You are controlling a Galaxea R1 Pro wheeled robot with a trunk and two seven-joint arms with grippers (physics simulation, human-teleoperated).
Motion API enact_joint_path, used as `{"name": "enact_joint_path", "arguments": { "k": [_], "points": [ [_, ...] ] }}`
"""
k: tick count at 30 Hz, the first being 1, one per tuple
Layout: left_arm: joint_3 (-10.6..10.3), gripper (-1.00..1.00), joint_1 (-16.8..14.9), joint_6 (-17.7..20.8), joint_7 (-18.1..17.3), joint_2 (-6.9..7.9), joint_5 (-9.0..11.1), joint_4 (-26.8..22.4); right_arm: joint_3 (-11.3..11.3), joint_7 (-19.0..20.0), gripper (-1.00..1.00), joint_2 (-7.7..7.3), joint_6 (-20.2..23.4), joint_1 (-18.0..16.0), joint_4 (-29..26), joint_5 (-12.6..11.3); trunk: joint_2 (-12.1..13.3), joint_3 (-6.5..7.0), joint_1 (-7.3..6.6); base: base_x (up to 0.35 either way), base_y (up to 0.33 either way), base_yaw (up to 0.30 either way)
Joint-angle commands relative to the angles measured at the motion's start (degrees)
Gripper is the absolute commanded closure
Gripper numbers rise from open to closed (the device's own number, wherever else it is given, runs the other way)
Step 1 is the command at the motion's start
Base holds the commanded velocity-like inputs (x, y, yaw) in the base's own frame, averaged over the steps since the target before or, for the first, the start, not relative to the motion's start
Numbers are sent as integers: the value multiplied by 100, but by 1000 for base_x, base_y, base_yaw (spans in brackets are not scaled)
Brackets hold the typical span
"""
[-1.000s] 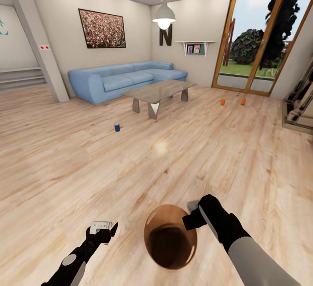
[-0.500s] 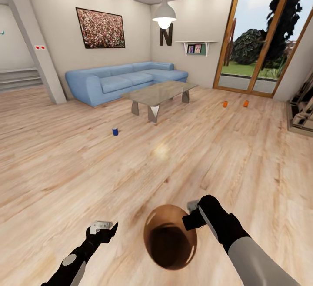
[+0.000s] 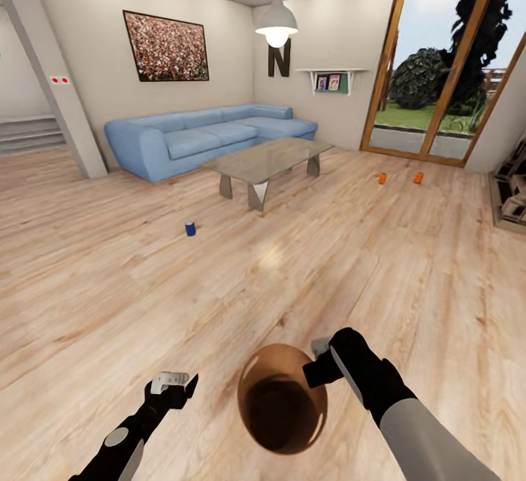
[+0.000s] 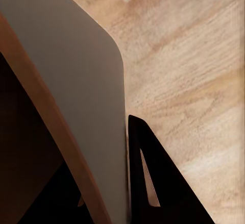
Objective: Put the three can of soda from the living room inside the tash can in the kitchen.
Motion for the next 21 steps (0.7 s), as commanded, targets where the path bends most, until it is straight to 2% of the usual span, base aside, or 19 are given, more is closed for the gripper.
{"name": "enact_joint_path", "arguments": {
  "k": [1,21],
  "points": [
    [0,-100,0,0,0,0,0,0,-3,21,100,9,20,-2,-1,-153,0,1,0,324,0,0],
    [0,-100,0,0,-6,0,6,-10,-8,20,100,14,20,-2,-1,-144,0,1,0,324,72,0]
  ]
}}
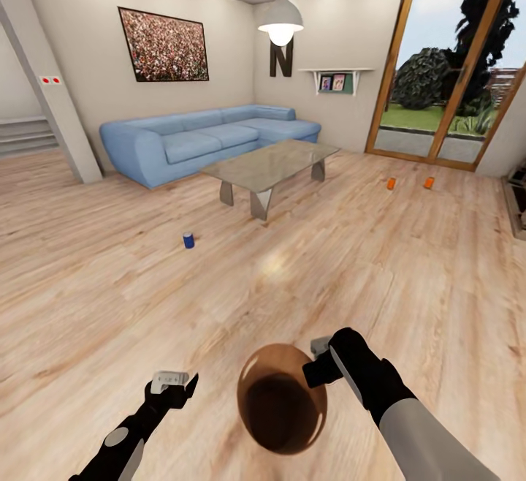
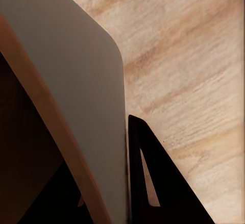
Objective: Put the three can of soda from the living room inside the tash can in the kitchen.
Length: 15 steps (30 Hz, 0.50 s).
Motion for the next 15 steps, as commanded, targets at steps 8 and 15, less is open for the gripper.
{"name": "enact_joint_path", "arguments": {
  "k": [8,15],
  "points": [
    [0,-100,0,0,-4,0,11,-54,-8,21,100,1,20,-1,-1,-154,0,0,0,324,96,0],
    [0,-100,0,4,-4,0,7,-49,-8,21,100,1,20,-1,-1,-154,0,0,0,324,106,0]
  ]
}}
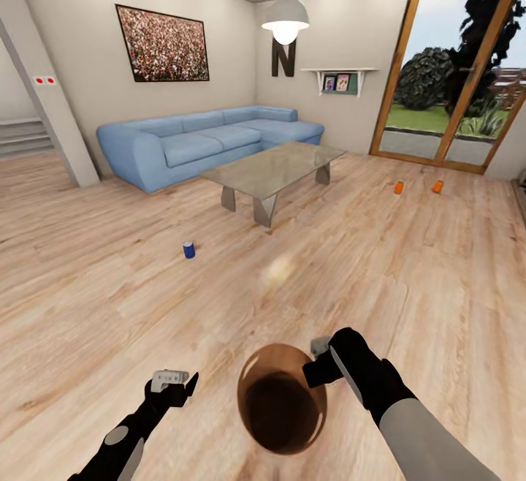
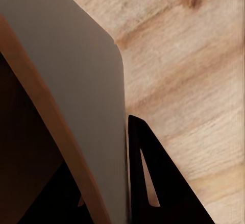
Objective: Put the three can of soda from the living room inside the tash can in the kitchen.
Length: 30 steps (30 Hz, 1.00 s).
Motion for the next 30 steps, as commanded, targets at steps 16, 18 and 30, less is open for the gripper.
{"name": "enact_joint_path", "arguments": {
  "k": [16,18,30],
  "points": [
    [-6,-100,0,4,2,0,-11,43,-3,21,100,2,20,-1,-1,-155,0,1,0,323,108,0],
    [-4,-100,0,6,2,-1,-7,40,-5,21,100,2,20,-1,-1,-155,0,1,0,321,113,0],
    [0,-100,0,5,2,0,-4,39,-25,21,100,-6,20,-1,-1,-162,0,1,0,301,141,-126]
  ]
}}
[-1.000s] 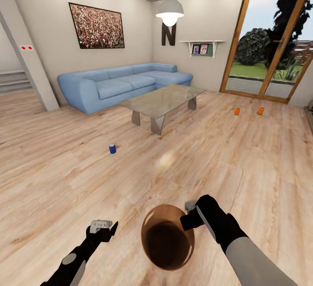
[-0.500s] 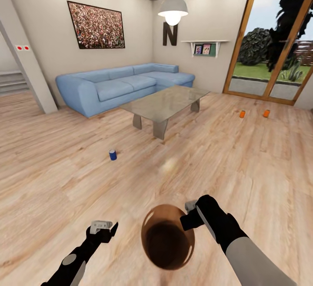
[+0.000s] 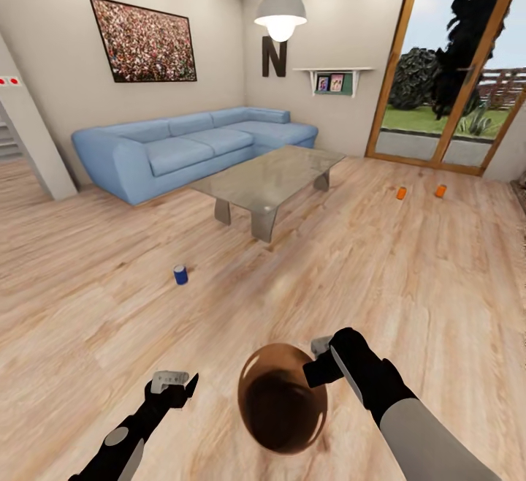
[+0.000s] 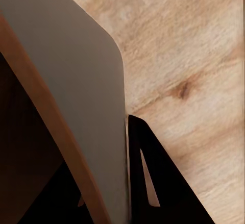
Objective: Put the three can of soda from the living room inside the tash can in the kitchen.
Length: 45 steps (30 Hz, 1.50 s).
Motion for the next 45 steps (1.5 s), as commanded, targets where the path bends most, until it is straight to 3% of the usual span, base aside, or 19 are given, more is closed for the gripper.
{"name": "enact_joint_path", "arguments": {
  "k": [1,28,45],
  "points": [
    [-2,-100,0,1,0,0,0,1,-5,20,100,2,19,-1,-1,-146,0,0,0,276,177,-202],
    [0,-100,0,13,9,0,0,-11,-58,20,100,1,19,-1,-10,-156,0,0,0,267,188,-219],
    [43,-100,0,69,-4,35,43,-183,-36,23,100,1,19,-1,-10,-156,0,0,0,273,195,-122]
  ]
}}
